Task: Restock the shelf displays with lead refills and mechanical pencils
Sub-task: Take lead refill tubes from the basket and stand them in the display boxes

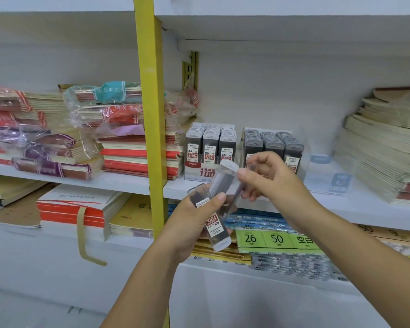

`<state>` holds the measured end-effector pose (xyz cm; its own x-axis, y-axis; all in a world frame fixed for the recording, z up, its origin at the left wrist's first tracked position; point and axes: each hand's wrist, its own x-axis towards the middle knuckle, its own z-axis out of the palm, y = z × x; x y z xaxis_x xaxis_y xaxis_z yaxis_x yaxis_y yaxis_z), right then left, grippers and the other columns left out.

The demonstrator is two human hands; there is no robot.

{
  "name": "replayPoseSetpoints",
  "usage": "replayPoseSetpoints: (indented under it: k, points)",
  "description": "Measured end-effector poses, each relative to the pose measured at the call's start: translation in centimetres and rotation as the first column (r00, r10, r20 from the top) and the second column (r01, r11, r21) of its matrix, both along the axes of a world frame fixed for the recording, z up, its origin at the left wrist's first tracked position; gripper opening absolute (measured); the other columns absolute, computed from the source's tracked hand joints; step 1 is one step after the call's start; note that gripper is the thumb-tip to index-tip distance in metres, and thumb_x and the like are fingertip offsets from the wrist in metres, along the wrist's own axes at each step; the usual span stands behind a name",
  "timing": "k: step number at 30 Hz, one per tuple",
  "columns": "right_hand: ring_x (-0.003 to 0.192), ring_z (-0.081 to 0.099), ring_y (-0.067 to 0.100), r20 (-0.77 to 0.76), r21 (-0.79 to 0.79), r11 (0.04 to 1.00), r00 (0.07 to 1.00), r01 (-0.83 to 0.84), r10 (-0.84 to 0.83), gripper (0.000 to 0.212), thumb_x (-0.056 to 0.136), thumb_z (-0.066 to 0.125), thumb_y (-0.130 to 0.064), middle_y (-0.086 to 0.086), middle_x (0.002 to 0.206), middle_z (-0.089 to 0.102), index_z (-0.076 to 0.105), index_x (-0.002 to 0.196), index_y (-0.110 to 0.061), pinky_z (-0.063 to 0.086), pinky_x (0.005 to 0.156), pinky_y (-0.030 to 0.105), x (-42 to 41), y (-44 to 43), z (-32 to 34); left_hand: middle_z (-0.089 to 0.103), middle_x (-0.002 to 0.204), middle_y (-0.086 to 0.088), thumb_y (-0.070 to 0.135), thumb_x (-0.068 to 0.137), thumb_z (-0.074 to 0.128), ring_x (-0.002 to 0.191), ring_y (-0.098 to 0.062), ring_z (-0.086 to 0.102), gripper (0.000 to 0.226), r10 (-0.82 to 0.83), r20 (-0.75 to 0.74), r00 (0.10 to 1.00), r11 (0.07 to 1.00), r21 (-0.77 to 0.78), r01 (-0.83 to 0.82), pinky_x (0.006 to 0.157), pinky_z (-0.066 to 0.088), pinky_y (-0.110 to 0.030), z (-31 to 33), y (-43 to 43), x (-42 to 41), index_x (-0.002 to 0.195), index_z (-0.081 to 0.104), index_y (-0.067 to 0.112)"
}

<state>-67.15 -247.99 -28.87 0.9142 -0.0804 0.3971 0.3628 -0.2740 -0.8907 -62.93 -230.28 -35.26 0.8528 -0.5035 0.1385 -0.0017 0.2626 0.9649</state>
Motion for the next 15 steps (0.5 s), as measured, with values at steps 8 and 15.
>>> replayPoseSetpoints:
  k: [8, 15]
  points:
    - [0.102, 0.066, 0.007, 0.004, -0.044, 0.998, 0.999, 0.038, -0.037, 0.020, 0.086, 0.071, -0.007, -0.007, 0.108, 0.070, 0.065, 0.089, -0.026, 0.058, 0.074, 0.023, -1.1, -0.7, -1.0, 0.078, 0.104, -0.002, 0.019, 0.088, 0.073, 0.090, -0.020, 0.077, 0.036, 0.186, -0.034, 0.982, 0.972, -0.138, -0.189, 0.064, 0.063, -0.038, 0.4, 0.4, 0.1, 0.121, 0.060, 0.026]
    - [0.080, 0.070, 0.008, -0.086, -0.164, 0.986, 0.996, 0.005, -0.020, 0.009, 0.081, 0.077, -0.019, -0.008, 0.087, 0.074, 0.068, 0.084, -0.022, 0.054, 0.063, 0.017, -1.6, -1.0, -0.5, 0.080, 0.090, -0.004, 0.018, 0.093, 0.070, 0.073, -0.015, 0.076, 0.022, 0.292, 0.071, 0.954, 0.954, -0.084, -0.286, 0.061, 0.062, -0.031, 0.9, 0.7, -0.1, 0.107, 0.064, 0.034]
